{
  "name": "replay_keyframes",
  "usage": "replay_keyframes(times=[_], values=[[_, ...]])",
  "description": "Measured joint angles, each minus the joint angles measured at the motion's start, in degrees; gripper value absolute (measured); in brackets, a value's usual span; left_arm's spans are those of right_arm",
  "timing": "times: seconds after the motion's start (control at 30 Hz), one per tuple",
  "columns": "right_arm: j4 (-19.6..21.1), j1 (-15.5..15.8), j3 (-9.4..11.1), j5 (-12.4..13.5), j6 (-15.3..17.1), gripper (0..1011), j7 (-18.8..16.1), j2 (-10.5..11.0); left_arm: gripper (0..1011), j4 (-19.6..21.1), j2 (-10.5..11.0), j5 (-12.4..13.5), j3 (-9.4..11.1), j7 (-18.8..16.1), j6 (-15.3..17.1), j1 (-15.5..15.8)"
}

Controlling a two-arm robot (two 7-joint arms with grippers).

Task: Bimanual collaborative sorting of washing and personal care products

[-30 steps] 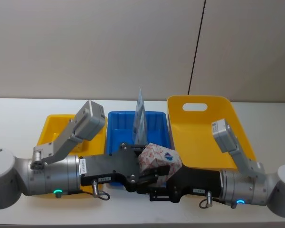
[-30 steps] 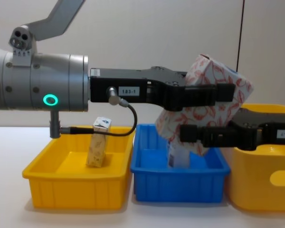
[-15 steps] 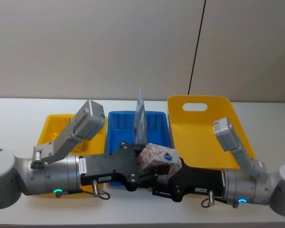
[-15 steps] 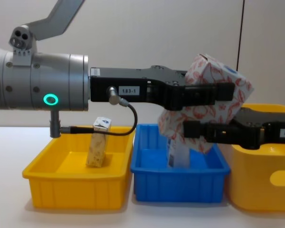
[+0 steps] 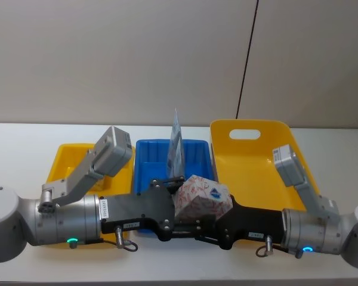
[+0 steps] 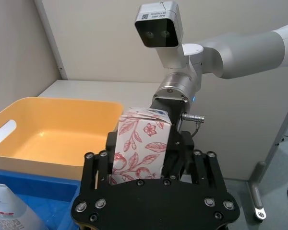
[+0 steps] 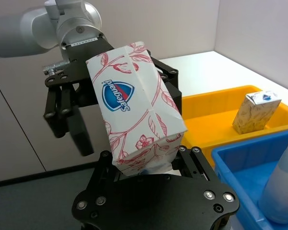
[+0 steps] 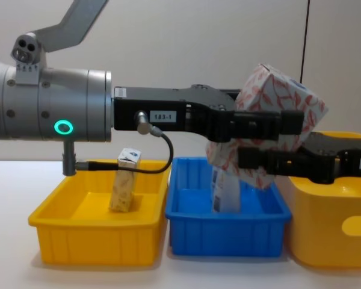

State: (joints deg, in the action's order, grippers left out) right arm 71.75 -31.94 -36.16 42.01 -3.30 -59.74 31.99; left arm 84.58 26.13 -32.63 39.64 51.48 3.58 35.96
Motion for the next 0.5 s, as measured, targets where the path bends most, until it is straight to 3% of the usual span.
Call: replay_keyframes(times=[0.3,0.5], values=[[0.3,-0.1,-0.4,0.3,-0.1,406,-0.1,0.4,979,0.0,0.0,0.0,0.0,0.0,0.0,0.0],[0.6,-0.1,-0.6,0.5,0.0,406,-0.2,0.7,1001,0.0,0.0,0.0,0.0,0.0,0.0,0.0]])
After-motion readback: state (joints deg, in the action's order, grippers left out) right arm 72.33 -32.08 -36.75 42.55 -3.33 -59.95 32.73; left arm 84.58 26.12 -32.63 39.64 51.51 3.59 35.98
